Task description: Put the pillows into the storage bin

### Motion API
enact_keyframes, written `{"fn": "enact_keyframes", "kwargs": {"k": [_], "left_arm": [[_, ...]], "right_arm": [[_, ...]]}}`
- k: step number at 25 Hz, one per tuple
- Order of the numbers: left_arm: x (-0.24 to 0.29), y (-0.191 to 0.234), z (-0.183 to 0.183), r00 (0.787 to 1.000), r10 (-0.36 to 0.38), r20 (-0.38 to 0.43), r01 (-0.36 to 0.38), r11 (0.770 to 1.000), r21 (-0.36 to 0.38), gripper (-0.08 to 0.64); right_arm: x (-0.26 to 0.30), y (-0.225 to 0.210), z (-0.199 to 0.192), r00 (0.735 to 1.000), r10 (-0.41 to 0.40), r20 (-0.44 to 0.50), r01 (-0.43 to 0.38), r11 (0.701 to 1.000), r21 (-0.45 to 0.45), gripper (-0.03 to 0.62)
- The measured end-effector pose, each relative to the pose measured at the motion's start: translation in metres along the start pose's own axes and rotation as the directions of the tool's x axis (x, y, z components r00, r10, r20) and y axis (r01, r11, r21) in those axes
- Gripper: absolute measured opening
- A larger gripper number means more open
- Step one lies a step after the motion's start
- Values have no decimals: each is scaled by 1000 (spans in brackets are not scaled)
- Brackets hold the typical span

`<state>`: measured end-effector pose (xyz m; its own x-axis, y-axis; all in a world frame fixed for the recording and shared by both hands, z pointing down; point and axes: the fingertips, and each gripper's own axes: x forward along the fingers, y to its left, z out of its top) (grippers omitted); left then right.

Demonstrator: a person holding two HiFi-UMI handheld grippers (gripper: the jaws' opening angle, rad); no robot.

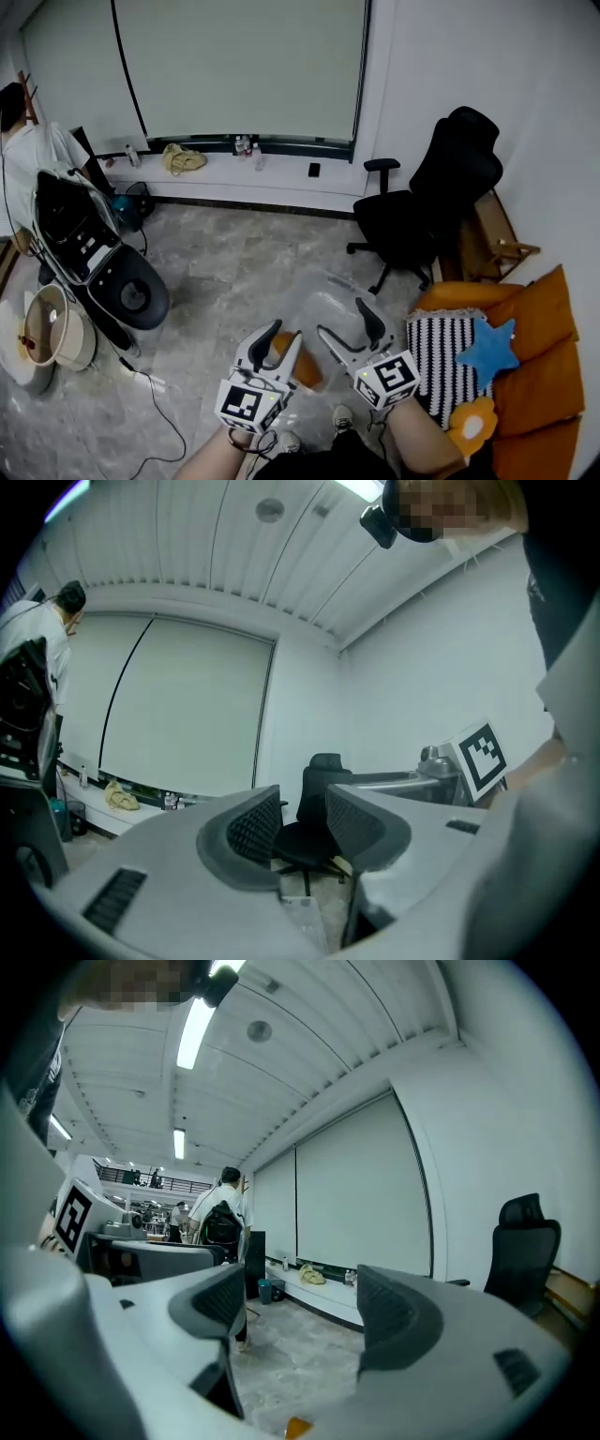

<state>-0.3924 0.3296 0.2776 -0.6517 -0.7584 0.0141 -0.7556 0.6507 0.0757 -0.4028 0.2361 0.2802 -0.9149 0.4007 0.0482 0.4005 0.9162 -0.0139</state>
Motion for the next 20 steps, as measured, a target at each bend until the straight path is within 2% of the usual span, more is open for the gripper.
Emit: {"fn": "enact_keyframes", "kwargs": {"k": [2,5,9,12,14,17,20], "left_arm": [[-2,-10,7,999,-15,-29,16,1000,8,141],[-3,-23,17,998,-62,-11,62,998,22,141],[-10,-34,18,993,-114,-30,114,993,19,141],[-9,-45,12,986,-169,10,169,986,10,141],[-6,-56,5,977,-213,4,213,977,-4,141],[2,-85,-8,955,-284,-87,282,959,-33,141],[14,-123,-15,933,-355,-66,352,935,-44,141]], "right_arm": [[-11,-2,8,1000,-22,14,22,1000,-6,383],[-30,-4,15,997,-75,30,75,997,-8,383],[-51,-2,16,988,-150,29,150,989,-4,383],[-69,-4,11,979,-204,22,204,979,0,383],[-85,-9,3,968,-253,5,252,967,15,383],[-124,-23,-10,938,-344,-34,346,937,49,382],[-166,-38,-20,909,-414,-53,417,906,69,382]]}}
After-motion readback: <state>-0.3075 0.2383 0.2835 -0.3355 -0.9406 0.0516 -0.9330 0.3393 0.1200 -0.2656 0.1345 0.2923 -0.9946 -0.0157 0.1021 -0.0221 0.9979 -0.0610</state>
